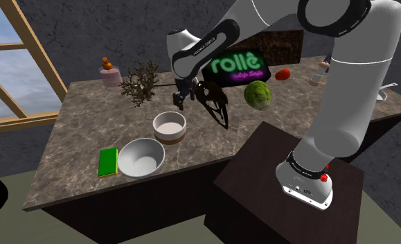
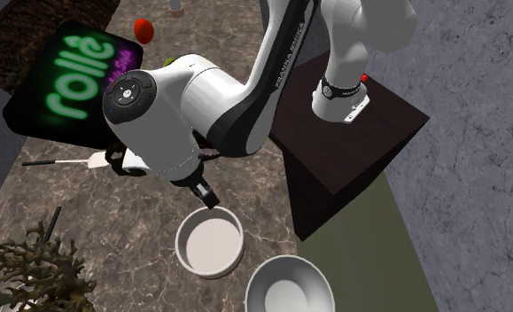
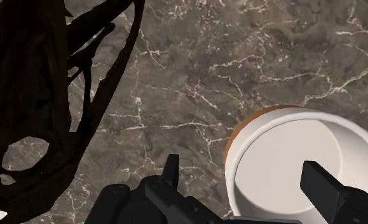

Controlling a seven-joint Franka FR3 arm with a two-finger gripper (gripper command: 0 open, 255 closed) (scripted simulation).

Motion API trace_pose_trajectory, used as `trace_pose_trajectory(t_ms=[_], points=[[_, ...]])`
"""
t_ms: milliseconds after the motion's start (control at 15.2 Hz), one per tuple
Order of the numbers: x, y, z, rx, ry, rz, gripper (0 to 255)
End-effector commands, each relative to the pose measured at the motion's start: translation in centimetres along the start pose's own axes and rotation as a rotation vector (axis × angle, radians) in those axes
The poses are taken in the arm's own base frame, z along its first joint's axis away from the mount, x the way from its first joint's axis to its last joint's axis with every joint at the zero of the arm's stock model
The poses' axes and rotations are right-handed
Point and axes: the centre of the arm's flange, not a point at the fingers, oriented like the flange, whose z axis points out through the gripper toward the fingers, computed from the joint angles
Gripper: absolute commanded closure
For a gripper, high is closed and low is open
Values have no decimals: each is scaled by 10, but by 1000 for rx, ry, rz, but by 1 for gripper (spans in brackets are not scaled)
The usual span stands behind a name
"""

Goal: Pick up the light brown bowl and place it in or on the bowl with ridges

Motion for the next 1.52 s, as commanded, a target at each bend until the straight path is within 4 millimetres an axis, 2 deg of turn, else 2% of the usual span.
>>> trace_pose_trajectory(t_ms=[0,264,792,1320,1386,1452], points=[[20,-4,17,2,-1,1,0],[61,-11,50,7,-4,3,0],[62,-11,92,7,-4,4,0],[62,-11,92,7,-4,4,0],[62,-11,92,7,-4,4,255],[62,-11,92,7,-4,4,255]])
